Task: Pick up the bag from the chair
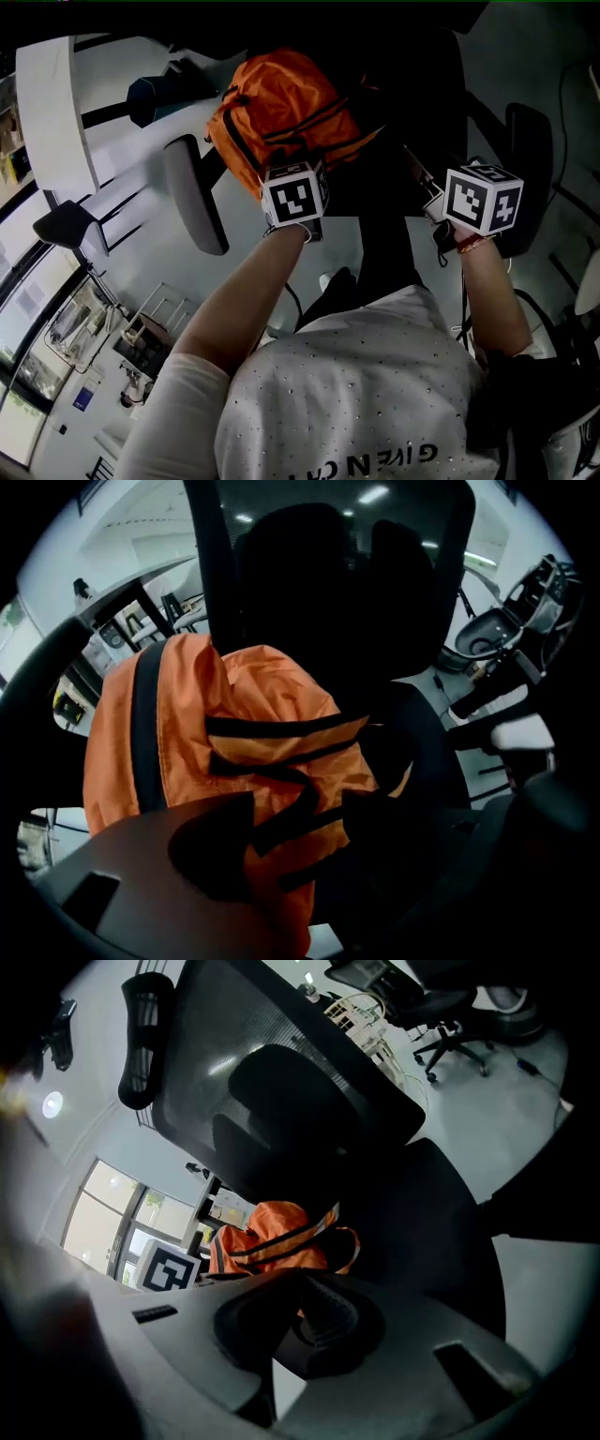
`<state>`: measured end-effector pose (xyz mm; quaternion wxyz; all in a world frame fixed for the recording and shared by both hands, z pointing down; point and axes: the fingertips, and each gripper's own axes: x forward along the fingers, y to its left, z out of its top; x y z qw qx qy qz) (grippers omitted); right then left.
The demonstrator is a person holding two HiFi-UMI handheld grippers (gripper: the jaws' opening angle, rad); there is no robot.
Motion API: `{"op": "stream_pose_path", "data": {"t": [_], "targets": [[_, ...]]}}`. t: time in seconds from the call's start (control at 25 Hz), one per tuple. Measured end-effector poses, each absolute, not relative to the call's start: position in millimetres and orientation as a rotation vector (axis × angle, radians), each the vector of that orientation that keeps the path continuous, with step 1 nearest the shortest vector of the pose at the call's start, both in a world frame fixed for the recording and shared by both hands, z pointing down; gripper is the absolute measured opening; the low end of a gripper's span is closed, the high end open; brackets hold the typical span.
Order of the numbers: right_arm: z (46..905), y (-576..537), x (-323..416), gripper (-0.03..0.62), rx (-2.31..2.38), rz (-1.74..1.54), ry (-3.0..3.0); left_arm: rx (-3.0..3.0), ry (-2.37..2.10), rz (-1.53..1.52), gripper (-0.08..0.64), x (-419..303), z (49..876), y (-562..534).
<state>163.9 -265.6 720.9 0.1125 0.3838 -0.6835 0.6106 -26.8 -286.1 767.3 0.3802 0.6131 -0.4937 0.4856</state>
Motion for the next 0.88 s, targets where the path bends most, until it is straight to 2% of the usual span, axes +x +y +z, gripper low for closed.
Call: {"op": "stream_pose_path", "data": {"t": [0.4, 0.48, 0.56, 0.68, 0.88], "targets": [[737.9, -245.1, 169.5, 0.003, 1.117, 1.848, -1.972, 1.557, -1.224, 1.259, 0.307, -35.8, 797.4, -304.8], [741.9, -237.9, 171.9, 0.003, 1.094, 1.807, -1.966, 1.581, -1.24, 1.269, 0.251, -39.7, 796.6, -304.0], [744.2, -234.0, 173.1, 0.003, 1.078, 1.775, -1.964, 1.619, -1.258, 1.273, 0.149, -42.3, 792.0, -305.2], [742.3, -235.8, 169.8, 0.003, 1.079, 1.779, -1.974, 1.651, -1.258, 1.257, 0.033, -42.4, 782.2, -307.8], [730.5, -242.0, 158.1, 0.003, 1.071, 1.811, -2.007, 1.764, -1.222, 1.261, 0.011, -32.8, 766.1, -303.2]]}}
